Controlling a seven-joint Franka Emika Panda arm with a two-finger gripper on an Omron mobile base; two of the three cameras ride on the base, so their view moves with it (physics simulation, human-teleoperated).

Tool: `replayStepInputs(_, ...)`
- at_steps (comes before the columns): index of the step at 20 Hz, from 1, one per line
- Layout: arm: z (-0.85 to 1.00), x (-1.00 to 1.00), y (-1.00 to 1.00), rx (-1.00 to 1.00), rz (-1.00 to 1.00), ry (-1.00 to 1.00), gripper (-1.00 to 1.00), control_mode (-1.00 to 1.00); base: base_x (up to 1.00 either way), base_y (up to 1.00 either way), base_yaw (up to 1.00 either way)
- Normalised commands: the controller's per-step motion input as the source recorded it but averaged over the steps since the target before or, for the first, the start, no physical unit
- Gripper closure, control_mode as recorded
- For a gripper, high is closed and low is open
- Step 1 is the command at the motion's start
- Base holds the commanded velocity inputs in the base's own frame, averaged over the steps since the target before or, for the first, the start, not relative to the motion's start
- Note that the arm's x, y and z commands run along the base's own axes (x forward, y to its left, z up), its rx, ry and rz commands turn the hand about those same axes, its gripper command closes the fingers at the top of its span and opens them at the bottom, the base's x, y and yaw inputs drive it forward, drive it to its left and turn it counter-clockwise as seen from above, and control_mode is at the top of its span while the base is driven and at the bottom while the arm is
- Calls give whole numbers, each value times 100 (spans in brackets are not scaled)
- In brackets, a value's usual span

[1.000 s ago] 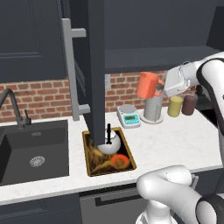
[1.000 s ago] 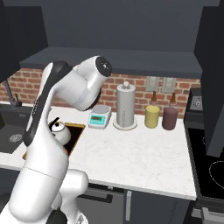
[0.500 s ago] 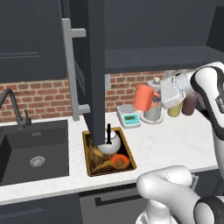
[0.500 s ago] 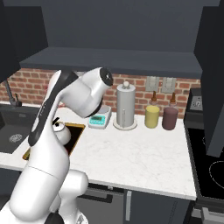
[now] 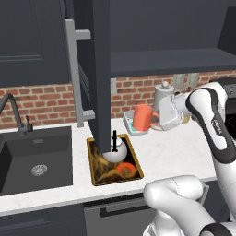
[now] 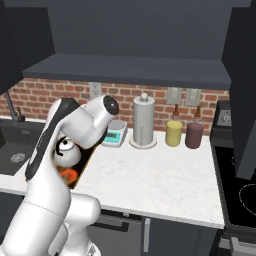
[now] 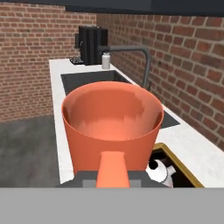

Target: Pick the kettle from the counter and place it on the tray. Then pick the mug from the cabinet and place it on the tray. Then close the cabinet doors.

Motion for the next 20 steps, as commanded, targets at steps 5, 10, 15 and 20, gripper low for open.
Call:
replayStepInputs(5,-52,0,12,-3,5,0,100,-100,0,0,0)
replayStepInputs(10,-52,0,4,-3,7,0,100,-100,0,0,0)
replayStepInputs(15,-54,0,7,-4,8,0,100,-100,0,0,0)
replayStepInputs(20,-54,0,17,-6,9,0,100,-100,0,0,0)
